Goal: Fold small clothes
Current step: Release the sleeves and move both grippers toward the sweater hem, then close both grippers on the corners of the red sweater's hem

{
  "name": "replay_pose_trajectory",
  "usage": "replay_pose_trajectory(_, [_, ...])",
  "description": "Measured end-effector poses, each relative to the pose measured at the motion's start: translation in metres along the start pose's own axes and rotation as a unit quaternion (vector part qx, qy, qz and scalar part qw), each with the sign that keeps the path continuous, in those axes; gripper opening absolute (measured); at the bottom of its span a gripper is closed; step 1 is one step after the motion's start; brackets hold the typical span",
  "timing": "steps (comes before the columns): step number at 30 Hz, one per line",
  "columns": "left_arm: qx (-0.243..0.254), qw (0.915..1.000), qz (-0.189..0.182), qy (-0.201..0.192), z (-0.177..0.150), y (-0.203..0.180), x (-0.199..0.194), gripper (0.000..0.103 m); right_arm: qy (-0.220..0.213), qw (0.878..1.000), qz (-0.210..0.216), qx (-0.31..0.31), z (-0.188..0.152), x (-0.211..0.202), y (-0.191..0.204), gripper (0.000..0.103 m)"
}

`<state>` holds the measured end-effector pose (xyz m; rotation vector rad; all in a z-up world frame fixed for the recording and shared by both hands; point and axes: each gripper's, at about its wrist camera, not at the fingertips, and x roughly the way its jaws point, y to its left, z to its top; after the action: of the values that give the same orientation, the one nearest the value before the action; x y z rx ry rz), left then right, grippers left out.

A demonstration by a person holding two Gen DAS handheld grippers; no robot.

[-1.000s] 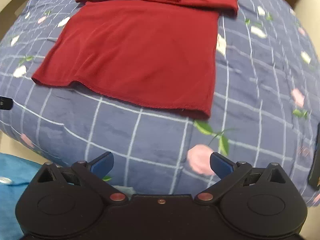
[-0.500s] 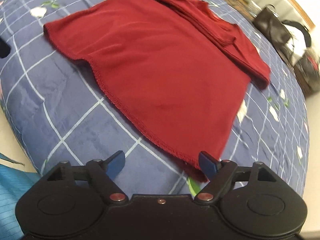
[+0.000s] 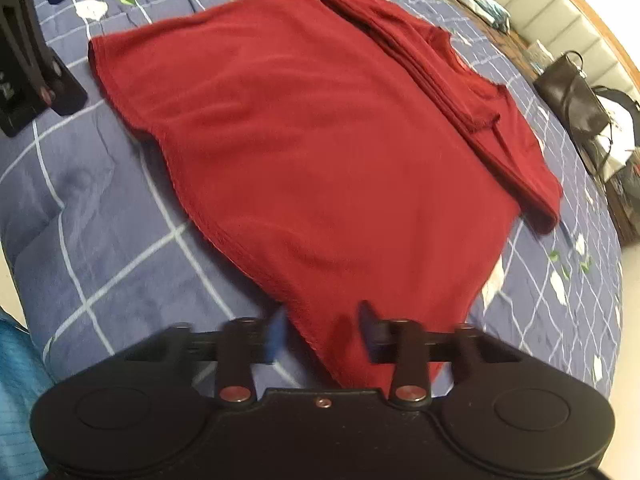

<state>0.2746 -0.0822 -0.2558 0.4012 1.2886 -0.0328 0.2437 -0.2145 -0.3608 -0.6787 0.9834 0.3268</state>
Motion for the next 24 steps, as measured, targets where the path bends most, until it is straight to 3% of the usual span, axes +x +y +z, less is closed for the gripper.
replay_pose_trajectory(1, [0.004,1.0,-0.001,-0.004,0.002,-0.002,0.0,0.102,-0.007,1.0,0.005,0.002,0.002,-0.001,-0.003,0.014])
replay_pose_trajectory(7, [0.07,0.9969,0.011,-0.035,0.0,-0.019,0.0,0.102,-0.017,0.992,0.067,0.103,0.021,-0.013,-0.044,0.009])
replay_pose_trajectory(12, [0.118,0.9918,0.01,-0.049,0.001,-0.038,0.008,0.102,-0.002,0.966,0.133,0.223,0.037,-0.019,-0.088,0.008])
replay_pose_trajectory(15, [0.124,0.9904,0.014,-0.059,0.007,-0.048,0.014,0.102,-0.001,0.953,0.155,0.26,0.049,-0.021,-0.11,0.008])
replay_pose_trajectory(19, [0.129,0.9877,0.044,-0.077,0.022,-0.056,0.024,0.101,0.0,0.945,0.171,0.279,0.062,-0.026,-0.129,0.008])
replay_pose_trajectory(24, [0.131,0.9848,0.073,-0.087,0.037,-0.049,0.034,0.082,-0.005,0.952,0.167,0.256,0.072,-0.035,-0.14,0.007])
